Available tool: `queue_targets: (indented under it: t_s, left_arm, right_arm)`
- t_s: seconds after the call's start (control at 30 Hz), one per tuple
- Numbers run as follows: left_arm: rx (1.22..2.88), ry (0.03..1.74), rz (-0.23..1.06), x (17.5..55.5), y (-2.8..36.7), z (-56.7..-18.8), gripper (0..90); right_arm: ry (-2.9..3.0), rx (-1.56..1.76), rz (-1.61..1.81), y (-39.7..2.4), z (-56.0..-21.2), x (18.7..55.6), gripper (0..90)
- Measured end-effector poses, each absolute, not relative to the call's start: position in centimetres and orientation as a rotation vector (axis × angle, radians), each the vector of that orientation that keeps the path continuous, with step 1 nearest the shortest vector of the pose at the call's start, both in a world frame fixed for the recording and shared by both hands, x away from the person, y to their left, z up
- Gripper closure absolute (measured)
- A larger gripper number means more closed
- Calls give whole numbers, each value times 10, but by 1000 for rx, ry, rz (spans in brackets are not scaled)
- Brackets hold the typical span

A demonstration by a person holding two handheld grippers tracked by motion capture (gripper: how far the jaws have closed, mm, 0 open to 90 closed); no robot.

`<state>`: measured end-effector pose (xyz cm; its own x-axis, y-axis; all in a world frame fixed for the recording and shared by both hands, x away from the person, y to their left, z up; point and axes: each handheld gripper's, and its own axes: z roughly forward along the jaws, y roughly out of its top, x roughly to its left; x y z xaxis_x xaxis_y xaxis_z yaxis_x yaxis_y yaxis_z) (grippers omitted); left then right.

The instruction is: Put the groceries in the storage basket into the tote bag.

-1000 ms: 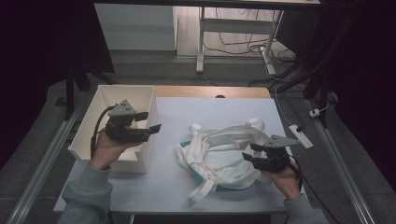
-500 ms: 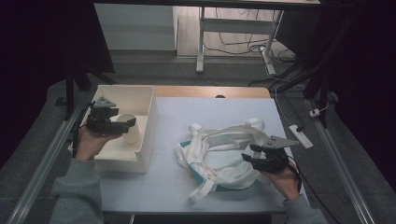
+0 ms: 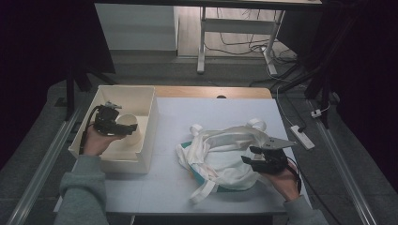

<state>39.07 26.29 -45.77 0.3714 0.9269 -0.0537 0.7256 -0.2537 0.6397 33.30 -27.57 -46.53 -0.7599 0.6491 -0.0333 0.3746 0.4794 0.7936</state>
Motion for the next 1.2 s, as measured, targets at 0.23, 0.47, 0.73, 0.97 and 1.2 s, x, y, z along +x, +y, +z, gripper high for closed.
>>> queue_targets:
  t_s: [0.23, 0.47, 0.73, 0.97, 1.2]
  left_arm:
    - [2040, 1442, 392, 408, 262, -470, 74]
    - [2074, 1407, 386, 409, 258, -473, 186]
    - [2020, 1384, 424, 401, 261, -458, 191]
    - [1901, 1306, 461, 380, 267, -424, 192]
    - [1831, 1244, 509, 362, 266, -400, 192]
  right_arm:
    - [2405, 871, 1179, -278, -465, 334, 447]
    - [2388, 875, 1184, -280, -463, 334, 447]
    - [2386, 871, 1180, -280, -462, 333, 447]
    - [2381, 873, 1182, -280, -462, 333, 447]
    - [2384, 869, 1176, -279, -462, 333, 447]
